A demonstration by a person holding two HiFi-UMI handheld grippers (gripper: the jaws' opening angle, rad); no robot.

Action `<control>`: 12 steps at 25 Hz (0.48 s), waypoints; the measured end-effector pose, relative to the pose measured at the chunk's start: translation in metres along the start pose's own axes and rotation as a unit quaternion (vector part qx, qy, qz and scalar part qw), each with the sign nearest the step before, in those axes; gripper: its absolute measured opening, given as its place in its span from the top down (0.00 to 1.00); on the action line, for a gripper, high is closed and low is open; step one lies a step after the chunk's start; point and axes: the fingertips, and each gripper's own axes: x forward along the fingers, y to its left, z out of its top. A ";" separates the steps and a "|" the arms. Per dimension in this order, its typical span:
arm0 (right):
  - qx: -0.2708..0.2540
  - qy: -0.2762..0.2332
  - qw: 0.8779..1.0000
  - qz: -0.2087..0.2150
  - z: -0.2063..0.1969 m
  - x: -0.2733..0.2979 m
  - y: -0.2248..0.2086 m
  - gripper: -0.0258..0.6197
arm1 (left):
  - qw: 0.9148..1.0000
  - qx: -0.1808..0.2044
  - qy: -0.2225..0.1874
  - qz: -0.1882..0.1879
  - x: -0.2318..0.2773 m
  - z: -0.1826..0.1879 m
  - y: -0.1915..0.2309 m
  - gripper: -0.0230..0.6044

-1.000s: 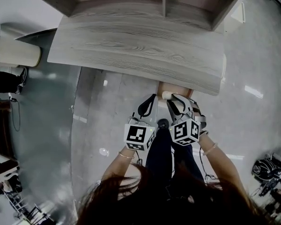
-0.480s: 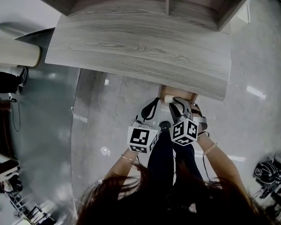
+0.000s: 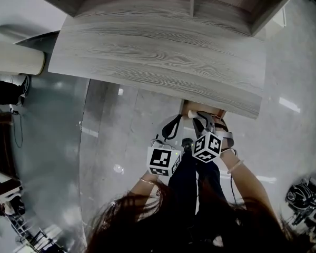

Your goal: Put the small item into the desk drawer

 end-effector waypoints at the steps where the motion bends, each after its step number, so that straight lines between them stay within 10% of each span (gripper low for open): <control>1: 0.000 0.005 1.000 0.002 -0.002 0.003 0.000 0.80 | 1.000 -0.002 0.001 0.001 0.001 -0.002 0.001 0.94; 12: -0.006 0.046 0.999 0.019 -0.026 0.035 0.013 0.79 | 1.000 -0.009 0.010 0.008 0.011 -0.025 0.014 0.94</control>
